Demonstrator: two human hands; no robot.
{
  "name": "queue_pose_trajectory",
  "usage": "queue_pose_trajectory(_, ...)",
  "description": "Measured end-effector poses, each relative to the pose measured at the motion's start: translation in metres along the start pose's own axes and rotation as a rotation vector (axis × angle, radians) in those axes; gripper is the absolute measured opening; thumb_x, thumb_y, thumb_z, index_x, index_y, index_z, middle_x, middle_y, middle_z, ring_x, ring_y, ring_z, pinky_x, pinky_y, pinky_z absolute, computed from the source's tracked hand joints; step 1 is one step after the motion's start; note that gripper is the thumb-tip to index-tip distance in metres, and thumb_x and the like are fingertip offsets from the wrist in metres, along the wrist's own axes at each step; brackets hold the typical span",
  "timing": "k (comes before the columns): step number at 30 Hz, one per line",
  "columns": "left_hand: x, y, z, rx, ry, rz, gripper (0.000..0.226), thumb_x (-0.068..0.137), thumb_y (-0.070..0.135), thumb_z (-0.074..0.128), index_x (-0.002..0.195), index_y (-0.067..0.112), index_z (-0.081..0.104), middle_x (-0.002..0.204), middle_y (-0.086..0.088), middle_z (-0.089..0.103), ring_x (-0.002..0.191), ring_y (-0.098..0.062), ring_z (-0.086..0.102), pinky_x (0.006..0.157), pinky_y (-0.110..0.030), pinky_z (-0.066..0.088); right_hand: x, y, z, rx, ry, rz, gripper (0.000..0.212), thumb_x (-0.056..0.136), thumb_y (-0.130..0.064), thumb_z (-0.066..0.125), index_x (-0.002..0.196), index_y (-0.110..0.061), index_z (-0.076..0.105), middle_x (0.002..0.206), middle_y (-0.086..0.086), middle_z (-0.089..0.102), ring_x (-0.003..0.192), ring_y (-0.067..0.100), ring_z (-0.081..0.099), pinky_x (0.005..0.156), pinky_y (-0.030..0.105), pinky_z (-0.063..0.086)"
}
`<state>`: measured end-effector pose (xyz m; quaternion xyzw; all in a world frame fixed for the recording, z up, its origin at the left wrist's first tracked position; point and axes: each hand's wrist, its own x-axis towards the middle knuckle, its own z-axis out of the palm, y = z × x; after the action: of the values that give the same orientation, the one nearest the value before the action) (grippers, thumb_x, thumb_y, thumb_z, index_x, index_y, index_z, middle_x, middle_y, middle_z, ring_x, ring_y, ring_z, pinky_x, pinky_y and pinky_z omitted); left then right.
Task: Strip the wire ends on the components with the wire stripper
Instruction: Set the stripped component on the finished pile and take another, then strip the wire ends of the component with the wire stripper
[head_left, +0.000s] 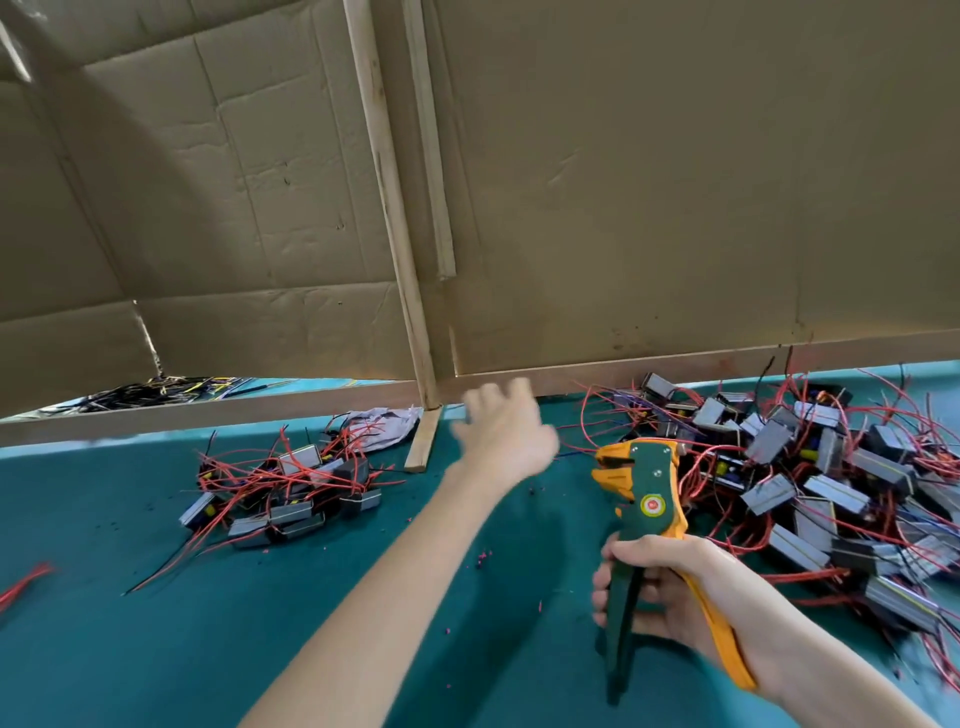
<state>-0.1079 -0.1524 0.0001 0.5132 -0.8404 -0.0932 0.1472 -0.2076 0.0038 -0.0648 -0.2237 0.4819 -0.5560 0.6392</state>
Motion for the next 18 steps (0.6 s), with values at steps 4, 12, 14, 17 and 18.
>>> queue_pose_trajectory(4, 0.012, -0.103, 0.000, 0.294, 0.005, -0.348, 0.068, 0.095, 0.056, 0.036, 0.150, 0.022, 0.018, 0.159, -0.018, -0.006, 0.145, -0.037, -0.016, 0.104, -0.075, 0.000, -0.001, 0.000, -0.001, 0.008, -0.002, -0.011, 0.032, 0.058, 0.003, 0.073, 0.088, 0.004, 0.062, 0.077, 0.024, 0.064, 0.064, 0.036, 0.067, 0.059, 0.044, 0.059)
queue_pose_trajectory(12, 0.033, -0.198, -0.027, 0.107, -0.243, -0.521, 0.097, 0.072, 0.073, 0.051, 0.151, 0.025, 0.024, 0.159, -0.014, 0.015, 0.145, -0.038, 0.013, 0.115, -0.049, 0.018, -0.001, 0.002, 0.000, -0.001, -0.007, -0.003, 0.032, 0.060, -0.007, 0.071, 0.089, 0.005, 0.062, 0.076, 0.024, 0.064, 0.064, 0.035, 0.067, 0.059, 0.043, 0.059)
queue_pose_trajectory(14, 0.034, -0.197, -0.035, 0.071, -0.301, -0.453, 0.099, 0.065, 0.072, 0.052, 0.145, 0.016, 0.036, 0.153, -0.011, 0.033, 0.137, -0.031, 0.034, 0.108, -0.039, 0.030, -0.001, 0.002, -0.001, -0.010, -0.003, -0.014, 0.032, 0.060, -0.009, 0.071, 0.088, 0.005, 0.062, 0.076, 0.025, 0.065, 0.064, 0.036, 0.067, 0.059, 0.044, 0.059)
queue_pose_trajectory(17, 0.034, -0.196, -0.041, -0.005, -0.384, -0.398, 0.073, 0.072, 0.061, 0.061, 0.128, 0.016, 0.051, 0.140, -0.011, 0.048, 0.120, -0.028, 0.049, 0.096, -0.035, 0.038, -0.002, 0.001, -0.001, -0.019, -0.001, -0.016, 0.033, 0.059, -0.010, 0.070, 0.088, 0.005, 0.062, 0.074, 0.024, 0.065, 0.063, 0.035, 0.067, 0.058, 0.043, 0.059)
queue_pose_trajectory(18, 0.032, -0.196, -0.042, 0.003, -0.421, -0.379, 0.071, 0.076, 0.058, 0.061, 0.132, 0.016, 0.048, 0.142, -0.010, 0.047, 0.123, -0.027, 0.048, 0.097, -0.035, 0.037, -0.002, 0.001, -0.001, -0.020, 0.000, -0.011, 0.033, 0.059, -0.010, 0.069, 0.087, 0.006, 0.062, 0.074, 0.024, 0.066, 0.062, 0.034, 0.068, 0.057, 0.042, 0.059)
